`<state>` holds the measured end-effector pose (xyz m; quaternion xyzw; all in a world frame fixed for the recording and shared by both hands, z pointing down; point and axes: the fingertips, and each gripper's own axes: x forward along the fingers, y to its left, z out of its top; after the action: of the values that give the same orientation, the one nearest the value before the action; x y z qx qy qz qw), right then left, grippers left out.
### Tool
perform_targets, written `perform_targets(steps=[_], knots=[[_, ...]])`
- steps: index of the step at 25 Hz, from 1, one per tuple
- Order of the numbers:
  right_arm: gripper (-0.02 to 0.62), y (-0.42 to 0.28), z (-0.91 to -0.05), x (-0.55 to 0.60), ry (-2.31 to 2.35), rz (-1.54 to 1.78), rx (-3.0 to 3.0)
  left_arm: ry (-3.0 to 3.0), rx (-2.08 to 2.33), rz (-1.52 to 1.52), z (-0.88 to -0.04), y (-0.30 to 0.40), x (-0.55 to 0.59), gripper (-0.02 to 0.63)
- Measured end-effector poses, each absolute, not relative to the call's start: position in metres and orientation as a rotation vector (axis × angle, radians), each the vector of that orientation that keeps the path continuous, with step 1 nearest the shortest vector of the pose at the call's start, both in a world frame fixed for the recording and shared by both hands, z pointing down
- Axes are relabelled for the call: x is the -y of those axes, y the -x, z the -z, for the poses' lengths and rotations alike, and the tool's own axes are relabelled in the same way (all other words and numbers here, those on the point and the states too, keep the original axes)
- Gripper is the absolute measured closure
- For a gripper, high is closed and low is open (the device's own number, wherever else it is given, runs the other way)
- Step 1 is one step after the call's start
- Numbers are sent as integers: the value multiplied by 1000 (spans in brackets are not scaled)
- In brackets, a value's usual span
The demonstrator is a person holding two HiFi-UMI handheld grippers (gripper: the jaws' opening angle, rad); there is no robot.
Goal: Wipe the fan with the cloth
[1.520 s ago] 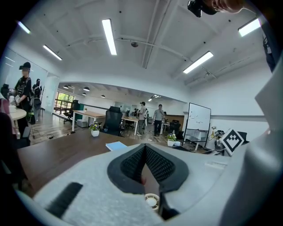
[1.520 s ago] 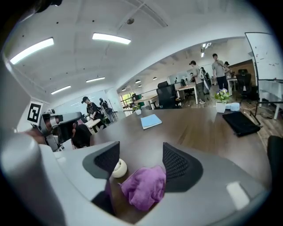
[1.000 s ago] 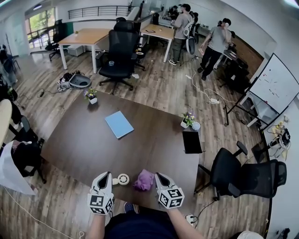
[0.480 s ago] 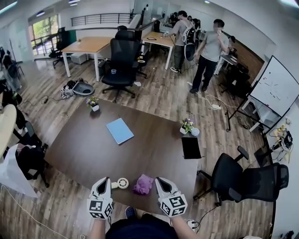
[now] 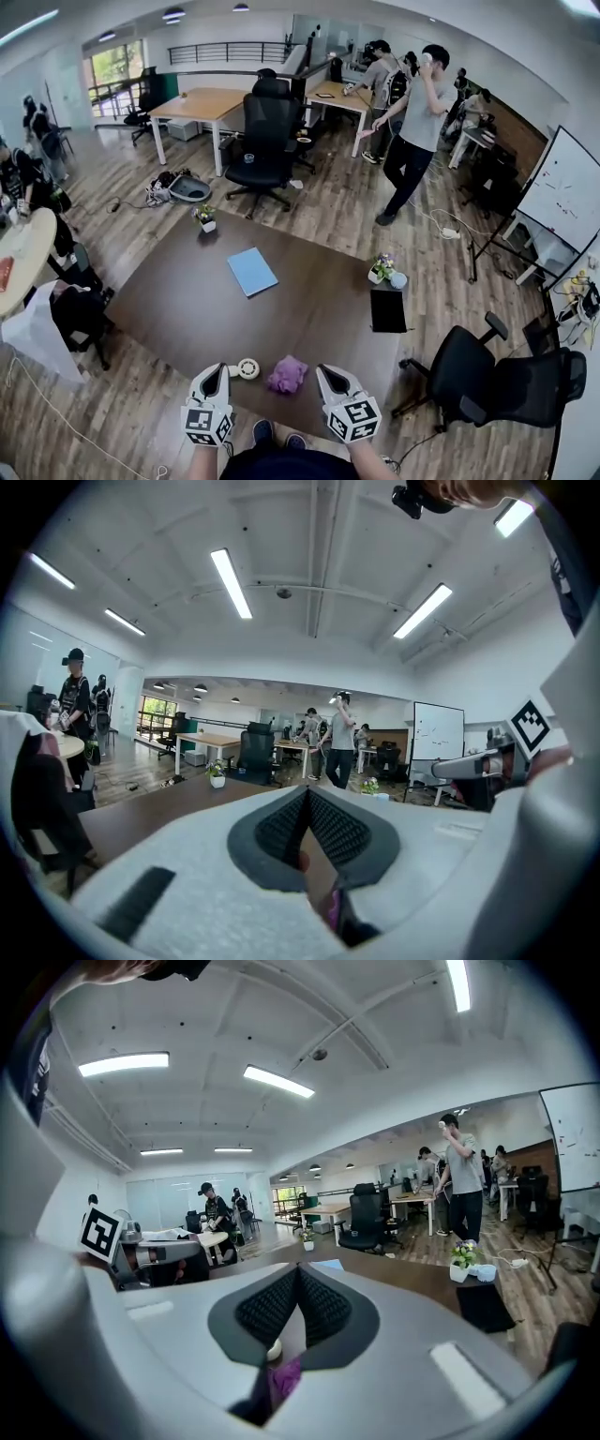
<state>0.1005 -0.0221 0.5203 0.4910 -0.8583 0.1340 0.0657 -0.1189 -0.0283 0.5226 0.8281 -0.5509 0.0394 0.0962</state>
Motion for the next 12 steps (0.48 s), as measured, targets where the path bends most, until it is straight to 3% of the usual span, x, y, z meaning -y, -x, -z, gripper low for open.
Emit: perform_targets(steps=[12], knots=[[584, -109, -531, 12, -1363, -434, 2629, -2383, 1759, -115, -517, 117, -5, 611]])
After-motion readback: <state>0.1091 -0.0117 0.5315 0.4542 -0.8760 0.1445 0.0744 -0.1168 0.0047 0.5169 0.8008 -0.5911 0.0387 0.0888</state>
